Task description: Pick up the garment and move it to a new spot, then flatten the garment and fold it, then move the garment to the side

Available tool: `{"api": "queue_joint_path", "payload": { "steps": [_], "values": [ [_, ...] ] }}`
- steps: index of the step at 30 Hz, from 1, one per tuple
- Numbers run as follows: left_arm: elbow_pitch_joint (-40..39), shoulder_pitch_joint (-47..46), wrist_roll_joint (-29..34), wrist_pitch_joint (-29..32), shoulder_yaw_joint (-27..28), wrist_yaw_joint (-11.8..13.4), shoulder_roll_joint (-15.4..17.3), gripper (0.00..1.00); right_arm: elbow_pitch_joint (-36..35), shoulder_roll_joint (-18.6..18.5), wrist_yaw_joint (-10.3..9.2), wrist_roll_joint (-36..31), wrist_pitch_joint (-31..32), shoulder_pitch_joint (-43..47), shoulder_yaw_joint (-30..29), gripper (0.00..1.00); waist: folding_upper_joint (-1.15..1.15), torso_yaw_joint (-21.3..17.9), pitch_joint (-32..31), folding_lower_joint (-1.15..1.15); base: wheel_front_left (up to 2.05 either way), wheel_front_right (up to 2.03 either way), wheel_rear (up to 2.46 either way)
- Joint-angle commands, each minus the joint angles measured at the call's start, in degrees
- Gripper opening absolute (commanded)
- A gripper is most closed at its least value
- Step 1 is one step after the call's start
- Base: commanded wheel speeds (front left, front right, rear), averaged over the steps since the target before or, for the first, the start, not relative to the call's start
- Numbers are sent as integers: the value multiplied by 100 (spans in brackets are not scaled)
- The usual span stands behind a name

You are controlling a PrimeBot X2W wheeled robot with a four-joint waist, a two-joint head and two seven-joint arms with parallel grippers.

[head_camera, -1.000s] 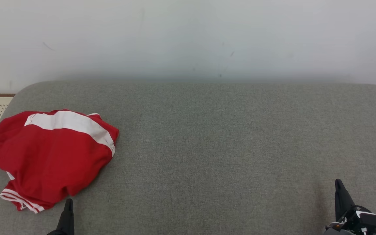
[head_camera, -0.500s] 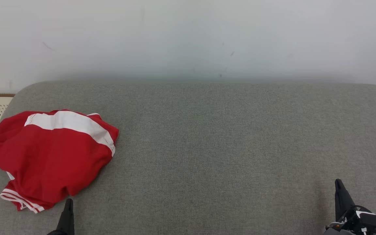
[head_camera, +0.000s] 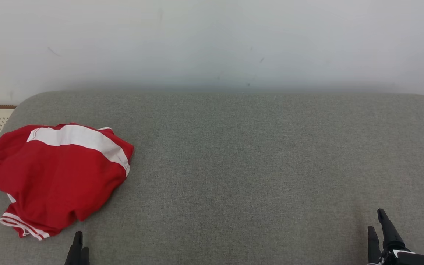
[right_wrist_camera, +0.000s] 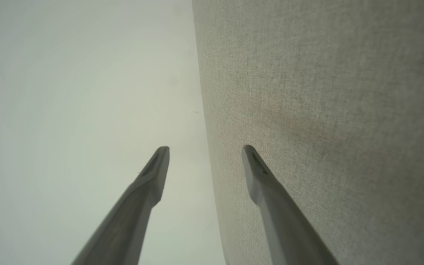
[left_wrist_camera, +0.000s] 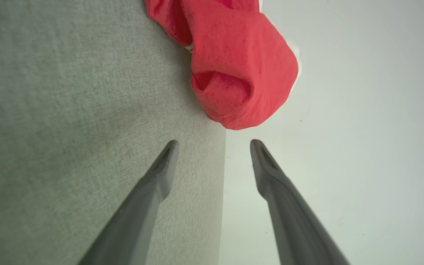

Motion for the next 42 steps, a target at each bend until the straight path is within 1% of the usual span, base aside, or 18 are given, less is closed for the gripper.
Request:
{"api": "queue_joint_path", "payload": {
  "steps": [1, 4, 5, 6, 8, 9, 12, 13, 22, 28, 29, 36, 39, 42],
  "values": [
    [-88, -104, 214, -78, -2, -3, 62, 100, -126, -101, 0, -140, -88, -132, 106, 100, 0, -1, 3, 0, 0, 0, 0],
    [-113, -117, 541, -158, 31, -4, 62, 100, -129, -166, 0, -314, -186, -162, 223, 100, 0, -6, 8, 0, 0, 0, 0],
    [-113, -117, 541, -158, 31, -4, 62, 100, -129, -166, 0, -314, -186, -162, 223, 100, 0, -6, 8, 0, 0, 0, 0],
    [-135, -123, 786, -210, 49, -4, 58, 100, -139, -188, 0, -481, -244, -182, 258, 100, 0, -10, 12, 0, 0, 0, 0],
    [-159, -129, 1037, -261, 58, -4, 56, 100, -151, -202, 0, -658, -299, -195, 301, 100, 0, -14, 15, 0, 0, 0, 0],
    [-159, -129, 1037, -261, 58, -4, 56, 100, -151, -202, 0, -658, -299, -195, 301, 100, 0, -14, 15, 0, 0, 0, 0],
    [-196, -135, 1441, -336, 57, -5, 55, 100, -165, -228, 1, -967, -380, -211, 368, 100, 0, -20, 19, 0, 0, 0, 0],
    [-223, -140, 1714, -383, 61, -5, 55, 100, -177, -244, 1, -1187, -432, -221, 417, 100, 0, -23, 21, 0, 0, 0, 0],
    [-319, -175, 2939, -587, 39, 6, 59, 100, -186, -328, 1, -2208, -654, -256, 677, 100, 0, -32, 31, 0, 0, 0, 0],
    [-348, -158, 3658, -712, -41, 110, 64, 100, -159, -394, 1, -2908, -792, -303, 866, 100, 0, -46, 34, 0, 0, 0, 0],
    [-356, -159, 3854, -755, -57, 154, 66, 100, -150, -416, 1, -3116, -836, -315, 944, 100, 0, -51, 35, 0, 0, 0, 0],
    [-347, -143, 4507, -886, -183, 291, 122, 100, -122, -453, 1, -3754, -983, -345, 1095, 100, 0, -66, 48, 0, 0, 0, 0],
    [-300, -133, 4757, -942, -274, 313, 147, 100, -109, -460, 2, -3990, -1044, -361, 1181, 100, 0, -72, 52, 0, 0, 0, 0],
    [-304, -142, 5037, -996, -363, 397, 202, 100, -62, -495, 2, -4232, -1099, -386, 1297, 100, 0, -77, 55, 0, 0, 0, 0]
  ]
}}
